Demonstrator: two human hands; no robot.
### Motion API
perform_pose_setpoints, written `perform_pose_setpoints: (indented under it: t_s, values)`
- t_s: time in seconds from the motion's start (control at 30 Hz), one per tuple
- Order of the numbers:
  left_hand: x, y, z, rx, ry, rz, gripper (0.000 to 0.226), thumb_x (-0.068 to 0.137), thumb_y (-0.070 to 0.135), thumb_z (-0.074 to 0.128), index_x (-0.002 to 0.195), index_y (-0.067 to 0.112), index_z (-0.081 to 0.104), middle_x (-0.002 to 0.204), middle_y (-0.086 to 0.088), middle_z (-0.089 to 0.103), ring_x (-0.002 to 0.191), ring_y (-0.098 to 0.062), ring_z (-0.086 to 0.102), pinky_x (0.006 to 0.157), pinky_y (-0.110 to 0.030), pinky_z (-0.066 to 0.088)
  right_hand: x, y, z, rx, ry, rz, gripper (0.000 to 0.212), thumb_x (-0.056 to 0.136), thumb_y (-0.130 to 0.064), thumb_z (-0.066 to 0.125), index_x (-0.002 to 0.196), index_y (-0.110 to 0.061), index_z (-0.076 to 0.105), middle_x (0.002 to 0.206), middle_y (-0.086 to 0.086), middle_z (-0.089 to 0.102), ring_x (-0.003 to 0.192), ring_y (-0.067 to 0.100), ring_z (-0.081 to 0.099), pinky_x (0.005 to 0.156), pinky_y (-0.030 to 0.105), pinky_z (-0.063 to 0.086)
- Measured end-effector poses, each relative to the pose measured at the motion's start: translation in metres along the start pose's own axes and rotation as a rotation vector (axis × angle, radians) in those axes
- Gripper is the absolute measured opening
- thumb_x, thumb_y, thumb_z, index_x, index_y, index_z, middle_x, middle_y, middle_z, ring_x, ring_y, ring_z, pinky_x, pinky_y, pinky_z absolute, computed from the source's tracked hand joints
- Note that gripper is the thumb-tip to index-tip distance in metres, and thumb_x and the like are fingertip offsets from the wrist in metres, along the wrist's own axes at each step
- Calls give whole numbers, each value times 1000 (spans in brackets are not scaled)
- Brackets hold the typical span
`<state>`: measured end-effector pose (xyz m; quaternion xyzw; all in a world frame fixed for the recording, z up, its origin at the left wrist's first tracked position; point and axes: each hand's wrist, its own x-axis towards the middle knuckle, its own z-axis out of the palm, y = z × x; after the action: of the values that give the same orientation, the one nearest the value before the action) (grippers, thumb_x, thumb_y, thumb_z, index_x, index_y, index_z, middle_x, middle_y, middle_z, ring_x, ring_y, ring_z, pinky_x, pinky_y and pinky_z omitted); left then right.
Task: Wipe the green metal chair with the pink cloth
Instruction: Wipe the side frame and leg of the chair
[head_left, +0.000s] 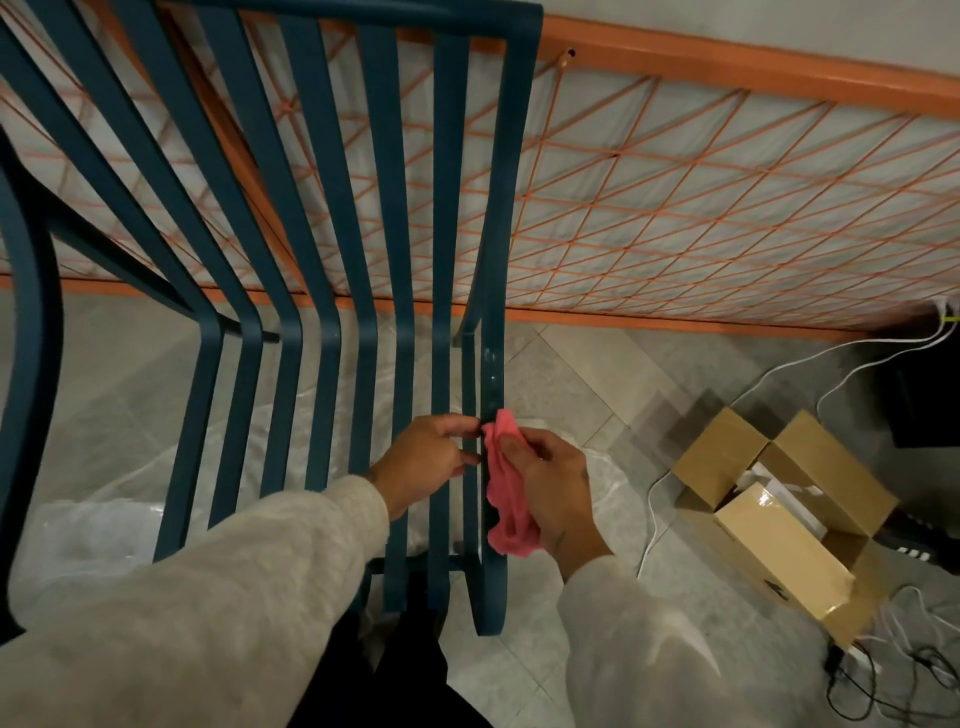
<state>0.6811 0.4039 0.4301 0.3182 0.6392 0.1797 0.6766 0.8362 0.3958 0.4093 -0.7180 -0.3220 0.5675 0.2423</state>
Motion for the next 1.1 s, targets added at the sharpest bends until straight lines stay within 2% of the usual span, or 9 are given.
perform_pose_setpoints:
  t_s: [0.13, 0.23, 0.37, 0.47, 0.67, 0.8, 0.87, 0.93, 1.1]
  values:
    - [-1, -3, 6, -66, 73, 56, 53, 88, -14, 44, 127, 19, 60, 122, 0, 62, 97, -14, 69, 87, -35, 58, -2, -5, 9, -70, 62, -130, 20, 91, -34, 70, 109, -25, 71, 91, -17, 69, 80, 3, 65, 68, 16, 53]
    - [1, -1, 5, -91, 65, 63, 52, 89, -12, 43, 124, 23, 60, 115, 2, 65, 98, -14, 68, 85, -33, 59, 12, -17, 20, -99, 110, -156, 17, 93, -34, 68, 108, -26, 70, 89, -18, 66, 82, 6, 64, 74, 23, 55]
    - [6, 3, -1, -125, 54, 20, 50, 88, -13, 43, 120, 20, 63, 112, 2, 67, 99, -13, 68, 79, -28, 59, 26, -30, 16, 52, 59, -15, 18, 93, -31, 68, 109, -22, 71, 93, -13, 68, 85, 10, 63, 72, 24, 53]
    - [9, 8, -2, -142, 80, 34, 49, 88, -14, 45, 118, 20, 66, 119, 3, 64, 103, -14, 67, 86, -31, 58, 22, -25, 13, 25, 55, -25, 22, 91, -33, 71, 111, -23, 72, 99, -9, 71, 94, 18, 67, 84, 36, 59]
    - [16, 21, -1, -245, 139, 45, 53, 88, -16, 38, 117, 18, 67, 105, 10, 69, 87, -3, 71, 80, -23, 58, 27, -36, 26, -146, 142, -152, 17, 94, -40, 66, 106, -28, 67, 84, -18, 63, 79, 3, 62, 61, 13, 44]
    - [23, 28, -3, -245, 134, 34, 50, 88, -15, 39, 112, 19, 67, 105, 7, 69, 95, -4, 67, 83, -26, 57, 44, -52, 21, -52, 85, -63, 17, 93, -34, 68, 105, -24, 72, 86, -15, 66, 79, 5, 60, 71, 21, 48]
    - [24, 30, -5, -257, 134, 24, 53, 87, -16, 39, 104, 26, 68, 106, 6, 70, 96, -5, 68, 83, -27, 57, 41, -48, 18, 3, 54, -22, 6, 93, -32, 68, 99, -31, 69, 87, -17, 65, 82, 9, 61, 77, 29, 53]
    - [26, 32, -8, -251, 122, 16, 54, 87, -15, 40, 98, 30, 68, 107, 5, 70, 97, -7, 68, 87, -30, 55, 34, -42, 19, -13, 69, -70, 7, 92, -32, 69, 95, -37, 65, 89, -19, 65, 84, 9, 63, 75, 27, 55]
    - [30, 30, -15, -231, 94, -3, 52, 90, -13, 39, 124, 18, 62, 117, 0, 68, 107, -13, 65, 93, -33, 54, 31, -45, 32, -207, 185, -287, 8, 95, -34, 66, 102, -31, 63, 87, -16, 62, 72, 1, 60, 60, 13, 49]
